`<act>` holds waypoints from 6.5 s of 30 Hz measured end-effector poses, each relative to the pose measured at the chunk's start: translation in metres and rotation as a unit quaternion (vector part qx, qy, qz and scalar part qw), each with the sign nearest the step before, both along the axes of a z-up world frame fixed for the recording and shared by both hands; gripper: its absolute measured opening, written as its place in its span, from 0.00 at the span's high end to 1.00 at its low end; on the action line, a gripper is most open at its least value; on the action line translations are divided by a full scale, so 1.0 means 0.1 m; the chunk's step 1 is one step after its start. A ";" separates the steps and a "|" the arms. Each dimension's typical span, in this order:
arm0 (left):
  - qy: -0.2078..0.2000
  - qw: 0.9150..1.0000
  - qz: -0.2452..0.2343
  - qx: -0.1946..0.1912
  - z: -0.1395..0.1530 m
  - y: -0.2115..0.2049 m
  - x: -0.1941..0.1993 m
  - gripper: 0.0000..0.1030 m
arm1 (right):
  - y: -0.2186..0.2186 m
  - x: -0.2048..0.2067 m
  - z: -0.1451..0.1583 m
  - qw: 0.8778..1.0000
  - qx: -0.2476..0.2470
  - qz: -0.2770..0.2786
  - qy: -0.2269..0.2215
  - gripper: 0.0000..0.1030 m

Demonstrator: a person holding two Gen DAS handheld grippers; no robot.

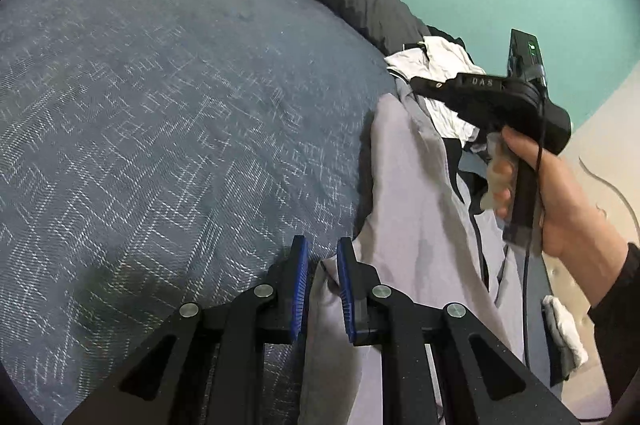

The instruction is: Fold clothes

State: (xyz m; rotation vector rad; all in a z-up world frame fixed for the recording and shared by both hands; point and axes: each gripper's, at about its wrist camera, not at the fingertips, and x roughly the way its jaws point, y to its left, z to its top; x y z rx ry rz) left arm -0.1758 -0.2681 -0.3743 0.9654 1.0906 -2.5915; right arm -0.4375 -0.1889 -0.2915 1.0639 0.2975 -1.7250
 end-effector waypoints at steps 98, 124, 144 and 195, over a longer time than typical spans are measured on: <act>-0.047 0.994 -0.074 -0.072 0.01 0.06 -0.34 0.86 | 2.03 0.79 -0.14 0.998 0.003 -0.035 -0.052 0.98; -0.031 0.994 -0.077 -0.071 0.08 0.08 -0.28 0.84 | 2.50 0.91 -0.18 0.996 -0.003 -0.064 -0.064 0.98; -0.080 0.988 -0.120 -0.053 0.54 0.40 0.54 0.72 | 4.75 1.58 0.00 0.978 0.001 -0.189 -0.088 0.97; -0.221 0.947 -0.231 0.040 0.01 1.42 2.28 0.59 | 6.04 2.92 -0.63 0.949 0.058 -0.212 -0.225 0.40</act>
